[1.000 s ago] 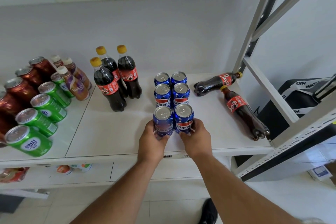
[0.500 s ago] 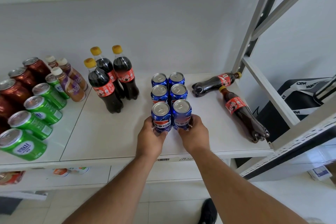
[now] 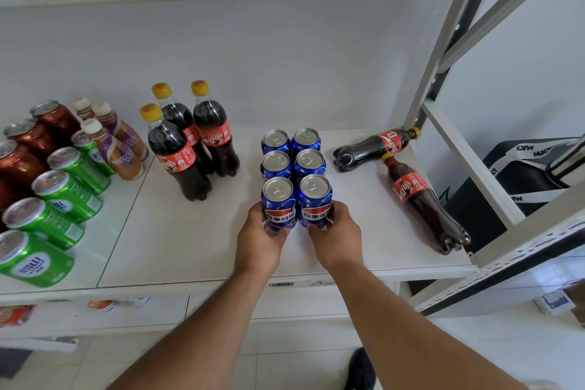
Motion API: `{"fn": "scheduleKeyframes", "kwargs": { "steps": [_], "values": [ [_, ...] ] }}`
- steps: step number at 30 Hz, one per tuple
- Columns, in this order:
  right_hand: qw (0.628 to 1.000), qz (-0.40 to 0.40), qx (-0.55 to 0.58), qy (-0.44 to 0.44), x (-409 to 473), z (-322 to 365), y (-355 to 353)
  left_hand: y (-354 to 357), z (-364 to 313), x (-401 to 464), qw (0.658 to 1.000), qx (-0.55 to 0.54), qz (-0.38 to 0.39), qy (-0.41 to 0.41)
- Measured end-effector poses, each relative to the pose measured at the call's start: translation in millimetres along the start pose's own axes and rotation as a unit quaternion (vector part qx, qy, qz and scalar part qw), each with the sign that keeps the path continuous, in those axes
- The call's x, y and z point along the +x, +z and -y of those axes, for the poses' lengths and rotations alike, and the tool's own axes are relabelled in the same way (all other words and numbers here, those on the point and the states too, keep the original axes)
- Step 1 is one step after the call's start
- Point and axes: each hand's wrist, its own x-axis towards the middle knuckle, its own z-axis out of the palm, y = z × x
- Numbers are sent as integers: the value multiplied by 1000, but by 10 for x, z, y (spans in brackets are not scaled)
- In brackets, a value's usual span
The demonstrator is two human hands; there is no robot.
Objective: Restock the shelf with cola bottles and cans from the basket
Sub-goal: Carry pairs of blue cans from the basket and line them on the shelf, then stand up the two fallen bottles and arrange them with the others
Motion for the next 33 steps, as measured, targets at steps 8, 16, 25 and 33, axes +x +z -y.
{"fn": "scheduleKeyframes", "kwargs": {
  "steps": [8, 16, 25, 33],
  "values": [
    [1000, -4, -1, 3, -7, -8, 0, -9, 29, 44, 1000, -6, 9, -1],
    [1000, 5, -20, -1, -51, 21, -26, -66, 71, -52, 999, 30, 18, -14],
    [995, -18, -93, 19, -363, 57, -473, -350, 11, -442, 995, 83, 59, 5],
    [988, -68, -137, 1, -441, 112, -972, -155, -330, -784, 981, 82, 166, 48]
  ]
}}
